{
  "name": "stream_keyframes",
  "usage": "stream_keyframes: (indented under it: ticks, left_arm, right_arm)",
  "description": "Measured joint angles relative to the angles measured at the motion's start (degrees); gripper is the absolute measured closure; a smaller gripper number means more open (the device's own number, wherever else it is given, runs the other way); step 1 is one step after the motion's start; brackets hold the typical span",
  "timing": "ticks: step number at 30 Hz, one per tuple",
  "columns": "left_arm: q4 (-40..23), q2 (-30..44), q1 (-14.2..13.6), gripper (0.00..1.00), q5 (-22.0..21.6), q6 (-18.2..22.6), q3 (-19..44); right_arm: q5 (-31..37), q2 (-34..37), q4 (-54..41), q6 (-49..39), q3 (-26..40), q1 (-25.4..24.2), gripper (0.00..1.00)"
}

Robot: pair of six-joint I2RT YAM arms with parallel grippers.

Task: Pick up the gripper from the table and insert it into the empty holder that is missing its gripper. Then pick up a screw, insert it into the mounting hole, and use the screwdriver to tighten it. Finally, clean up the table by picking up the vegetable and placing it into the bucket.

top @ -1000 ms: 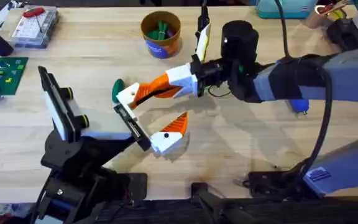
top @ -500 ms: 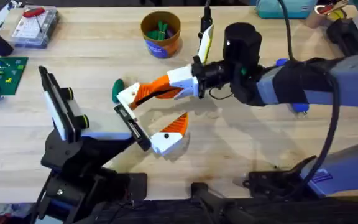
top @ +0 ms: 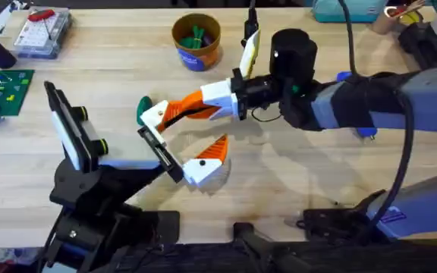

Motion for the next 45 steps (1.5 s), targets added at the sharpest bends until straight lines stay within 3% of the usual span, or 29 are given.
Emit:
stream_keyframes:
  ticks: [11,13,17,18,28,35,39,45]
  left_arm:
    - [0.0,0.0,0.1,0.008,0.0,-0.2,0.0]
    - [0.1,0.0,0.1,0.008,0.4,0.1,0.0]
    - [0.1,0.0,-0.4,0.008,2.2,0.7,0.0]
    - [0.1,0.0,-0.4,0.008,2.3,0.7,0.0]
    - [0.1,0.0,-0.4,0.008,3.2,0.9,0.0]
    - [0.1,0.0,-0.4,0.008,3.3,1.0,0.0]
    - [0.1,0.0,-0.4,0.008,3.3,1.0,0.0]
    - [0.1,0.0,-0.4,0.008,3.3,1.1,0.0]
  right_arm:
    - [0.2,0.0,0.0,0.2,0.0,0.1,0.963]
    - [0.2,0.0,-0.5,0.2,-0.1,0.4,0.729]
    - [0.3,0.0,-1.8,0.2,-1.1,3.0,0.105]
    - [0.1,0.0,-1.8,0.2,-1.2,3.3,0.032]
    - [0.1,0.0,-1.8,0.2,-1.2,2.6,0.005]
    - [0.1,-3.0,-5.5,-1.7,-1.3,-2.6,0.005]
    - [0.0,-9.6,-24.0,-8.2,0.6,-7.7,0.005]
    - [3.5,-16.7,-65.8,-29.3,9.6,-18.0,0.006]
